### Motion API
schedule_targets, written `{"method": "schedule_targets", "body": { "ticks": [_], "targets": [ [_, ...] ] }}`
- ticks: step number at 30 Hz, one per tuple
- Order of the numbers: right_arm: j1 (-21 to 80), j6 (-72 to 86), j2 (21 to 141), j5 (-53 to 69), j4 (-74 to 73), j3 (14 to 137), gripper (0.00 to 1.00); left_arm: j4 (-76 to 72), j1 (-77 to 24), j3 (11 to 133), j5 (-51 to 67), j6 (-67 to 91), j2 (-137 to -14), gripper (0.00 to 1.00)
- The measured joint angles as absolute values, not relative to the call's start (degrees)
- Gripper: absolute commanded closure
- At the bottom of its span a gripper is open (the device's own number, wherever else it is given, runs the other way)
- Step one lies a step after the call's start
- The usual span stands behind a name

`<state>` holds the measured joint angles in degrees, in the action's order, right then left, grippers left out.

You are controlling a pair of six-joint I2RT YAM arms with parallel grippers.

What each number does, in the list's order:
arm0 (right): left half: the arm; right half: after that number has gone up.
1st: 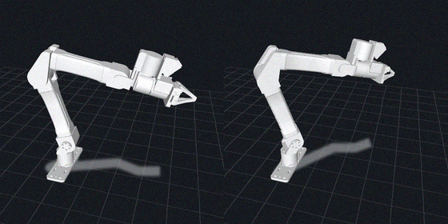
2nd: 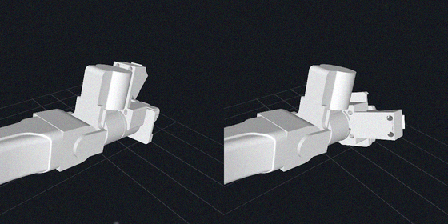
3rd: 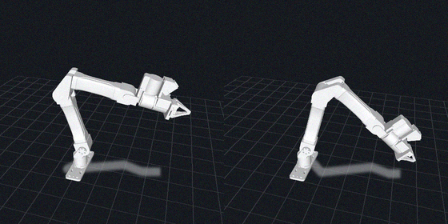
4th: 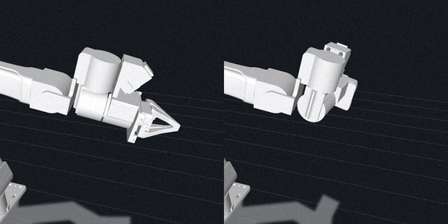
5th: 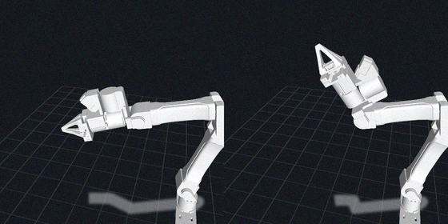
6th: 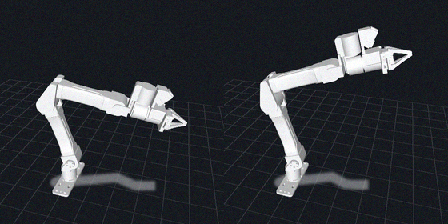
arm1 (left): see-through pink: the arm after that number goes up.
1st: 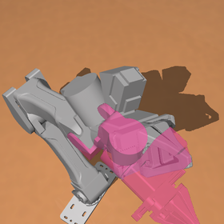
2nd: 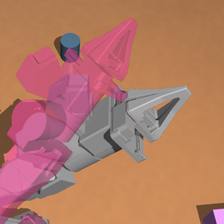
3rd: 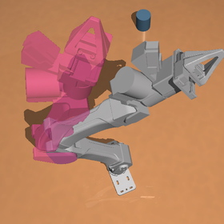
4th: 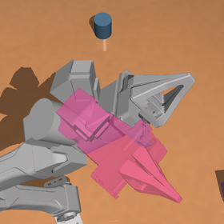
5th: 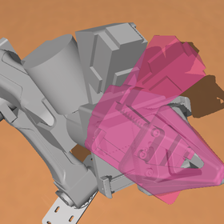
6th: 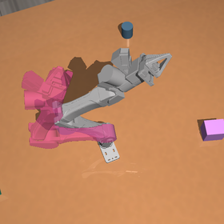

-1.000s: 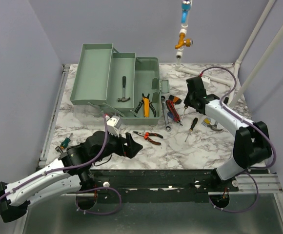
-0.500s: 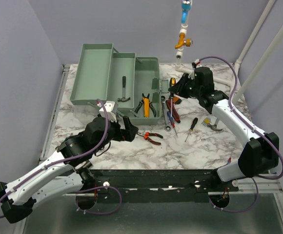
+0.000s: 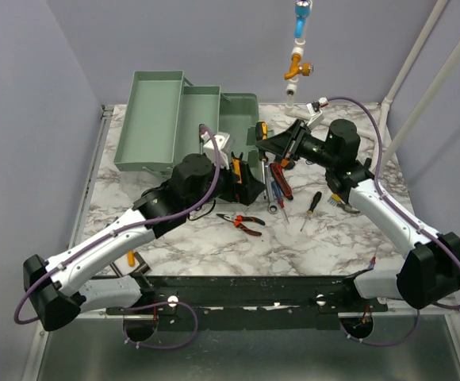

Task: Pack the tool kit

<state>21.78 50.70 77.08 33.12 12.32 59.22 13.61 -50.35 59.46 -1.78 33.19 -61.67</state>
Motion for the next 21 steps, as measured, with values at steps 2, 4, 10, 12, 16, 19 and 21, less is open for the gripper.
{"method": "schedule_targets", "body": {
  "ticks": [2,4,10,12,16,19,21],
  "targets": [
    [21.82,51.72,75.48,34.24,14.13,58.48,0.99,12.34,-50.30,62.46,-0.60,33.19,-65.34,0.17],
    [21.98,52.51,74.30,35.05,15.44,58.15,0.99,11.22,-50.30,65.19,-0.12,33.19,-68.29,0.21],
    [22.04,54.02,72.60,36.01,16.75,57.28,0.99,8.75,-50.02,70.76,1.30,32.60,-74.41,0.34],
    [22.04,54.22,72.51,36.32,16.75,56.64,0.99,8.43,-49.87,71.35,1.39,32.40,-75.24,0.40],
    [22.04,55.24,72.36,37.10,17.45,54.39,0.99,8.16,-49.63,71.90,1.30,31.90,-75.81,0.52],
    [22.02,56.60,72.25,37.60,18.85,52.99,0.99,8.75,-49.45,71.94,0.67,31.55,-76.05,0.78],
    [21.89,57.65,72.03,37.89,20.12,52.29,0.96,8.99,-49.17,72.01,-0.27,31.18,-76.55,1.00]
  ]
}}
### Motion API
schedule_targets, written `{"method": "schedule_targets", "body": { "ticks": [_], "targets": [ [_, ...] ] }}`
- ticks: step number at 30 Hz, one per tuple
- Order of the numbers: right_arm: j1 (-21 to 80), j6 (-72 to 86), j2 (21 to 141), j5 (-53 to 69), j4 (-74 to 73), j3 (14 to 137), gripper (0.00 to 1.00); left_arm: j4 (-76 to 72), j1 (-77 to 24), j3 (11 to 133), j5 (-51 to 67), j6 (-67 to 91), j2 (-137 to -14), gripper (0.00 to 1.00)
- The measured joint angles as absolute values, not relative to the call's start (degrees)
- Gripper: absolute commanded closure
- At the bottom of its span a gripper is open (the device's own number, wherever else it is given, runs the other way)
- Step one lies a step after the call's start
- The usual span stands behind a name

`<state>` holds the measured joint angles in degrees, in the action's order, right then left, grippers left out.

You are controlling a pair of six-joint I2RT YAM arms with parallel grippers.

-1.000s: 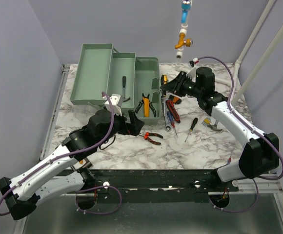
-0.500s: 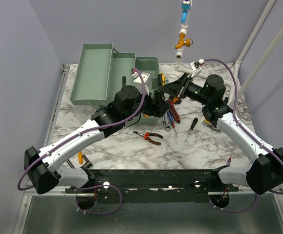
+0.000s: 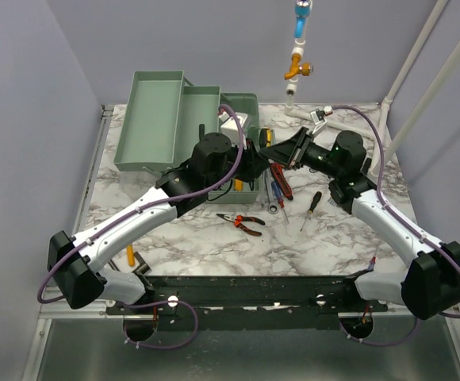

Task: Pack the tool kit

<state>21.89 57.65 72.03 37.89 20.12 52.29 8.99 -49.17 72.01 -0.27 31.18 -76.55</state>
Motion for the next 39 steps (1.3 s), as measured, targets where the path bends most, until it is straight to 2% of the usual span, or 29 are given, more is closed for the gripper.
{"method": "schedule_targets", "body": {
  "ticks": [3,5,11,12,17,22,28,33,39],
  "targets": [
    [21.15,58.06,71.46,37.67,22.44,50.63,0.59,9.26,-48.86,72.34,-0.60,31.29,-77.21,1.00],
    [20.97,58.04,70.63,37.04,22.46,49.95,0.44,9.39,-48.84,72.69,-0.62,31.24,-77.82,1.00],
    [21.78,54.83,66.17,33.95,15.59,50.48,0.09,9.52,-48.07,72.38,-1.08,29.56,-78.08,1.00],
    [21.80,54.00,65.39,32.88,14.15,50.63,0.07,9.74,-47.66,72.27,-1.23,29.41,-77.91,1.00],
    [21.96,50.19,62.06,23.55,5.10,51.90,0.06,16.01,-44.99,73.08,-3.55,27.09,-76.09,1.00],
    [22.02,46.63,59.20,12.84,-3.62,52.23,0.06,32.10,-37.76,85.54,-11.94,21.80,-76.44,1.00],
    [22.02,42.19,57.36,2.42,-10.85,51.29,0.06,41.58,-30.26,98.15,-23.68,15.38,-78.67,1.00],
    [22.06,41.32,58.30,-9.26,-18.28,48.66,0.06,46.41,-26.35,105.95,-32.34,7.14,-85.52,1.00],
    [22.06,42.22,64.07,-19.86,-24.73,45.06,0.10,48.40,-21.65,109.19,-34.89,-0.56,-94.56,1.00]
  ]
}}
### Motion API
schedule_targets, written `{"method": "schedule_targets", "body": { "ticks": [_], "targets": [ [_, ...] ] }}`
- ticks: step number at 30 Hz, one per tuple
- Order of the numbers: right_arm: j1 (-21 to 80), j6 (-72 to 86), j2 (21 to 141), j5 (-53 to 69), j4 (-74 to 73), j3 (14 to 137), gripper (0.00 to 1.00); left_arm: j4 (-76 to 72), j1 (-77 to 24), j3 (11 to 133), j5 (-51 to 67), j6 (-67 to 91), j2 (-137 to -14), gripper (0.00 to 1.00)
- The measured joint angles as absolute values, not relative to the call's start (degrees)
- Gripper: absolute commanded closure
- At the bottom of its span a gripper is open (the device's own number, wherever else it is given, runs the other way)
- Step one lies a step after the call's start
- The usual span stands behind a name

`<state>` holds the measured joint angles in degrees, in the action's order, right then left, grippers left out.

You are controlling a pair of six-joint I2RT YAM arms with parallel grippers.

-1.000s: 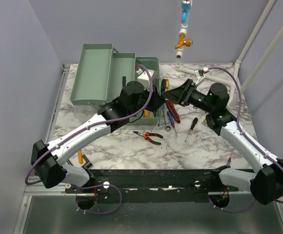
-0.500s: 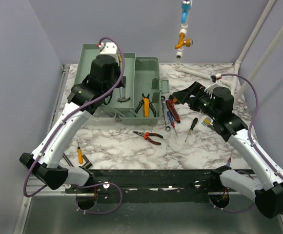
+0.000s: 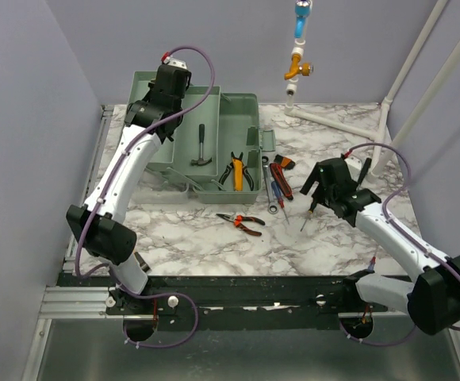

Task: Pack the tool kit

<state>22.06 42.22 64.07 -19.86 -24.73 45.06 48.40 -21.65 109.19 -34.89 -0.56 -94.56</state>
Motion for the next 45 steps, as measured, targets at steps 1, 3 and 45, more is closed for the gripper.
{"method": "schedule_targets", "body": {
  "ticks": [1,3,45],
  "targets": [
    [22.06,42.37,65.41,-20.95,-25.41,44.73,0.11,48.42,-21.17,109.25,-35.05,-1.30,-95.72,1.00],
    [22.06,42.57,68.07,-22.83,-26.28,44.60,0.13,48.58,-20.23,109.27,-35.44,-2.87,-97.86,1.00],
    [21.67,39.20,70.98,-16.86,-16.97,44.36,0.99,35.70,-31.31,82.04,-2.33,11.11,-60.45,0.01]
  ]
}}
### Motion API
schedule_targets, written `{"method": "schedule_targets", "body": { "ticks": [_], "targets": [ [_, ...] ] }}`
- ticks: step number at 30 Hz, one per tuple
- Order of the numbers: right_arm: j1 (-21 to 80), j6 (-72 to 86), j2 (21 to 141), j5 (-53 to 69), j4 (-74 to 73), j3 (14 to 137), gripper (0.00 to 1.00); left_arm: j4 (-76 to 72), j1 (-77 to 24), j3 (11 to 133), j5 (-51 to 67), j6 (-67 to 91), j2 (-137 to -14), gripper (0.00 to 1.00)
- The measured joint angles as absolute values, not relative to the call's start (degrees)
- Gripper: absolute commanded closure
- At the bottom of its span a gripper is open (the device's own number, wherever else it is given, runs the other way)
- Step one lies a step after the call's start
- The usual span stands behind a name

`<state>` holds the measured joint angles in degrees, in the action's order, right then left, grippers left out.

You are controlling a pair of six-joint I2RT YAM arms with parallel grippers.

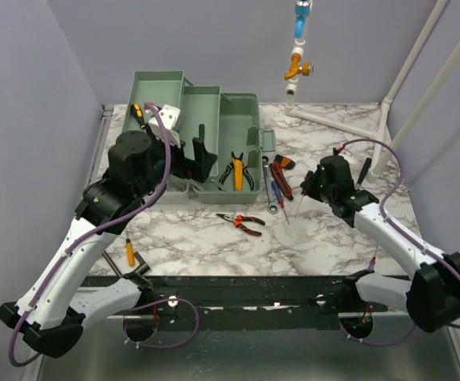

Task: Pack the tool kit

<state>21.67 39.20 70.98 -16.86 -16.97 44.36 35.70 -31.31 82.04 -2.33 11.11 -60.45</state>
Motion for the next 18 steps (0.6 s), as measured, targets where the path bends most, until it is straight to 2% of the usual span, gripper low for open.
{"method": "schedule_targets", "body": {
  "ticks": [3,8,18],
  "targets": [
    [21.67,36.62,63.83,-8.51,-12.60,41.65,0.99,26.94,-35.64,72.20,4.36,15.77,-56.31,0.02],
    [21.67,34.41,55.64,6.83,-4.78,38.74,0.99,16.60,-42.06,64.84,10.52,21.56,-59.22,0.02],
    [21.69,35.18,48.66,35.16,13.08,32.49,0.99,7.38,-43.29,66.72,12.73,30.89,-70.67,0.12]
  ]
}}
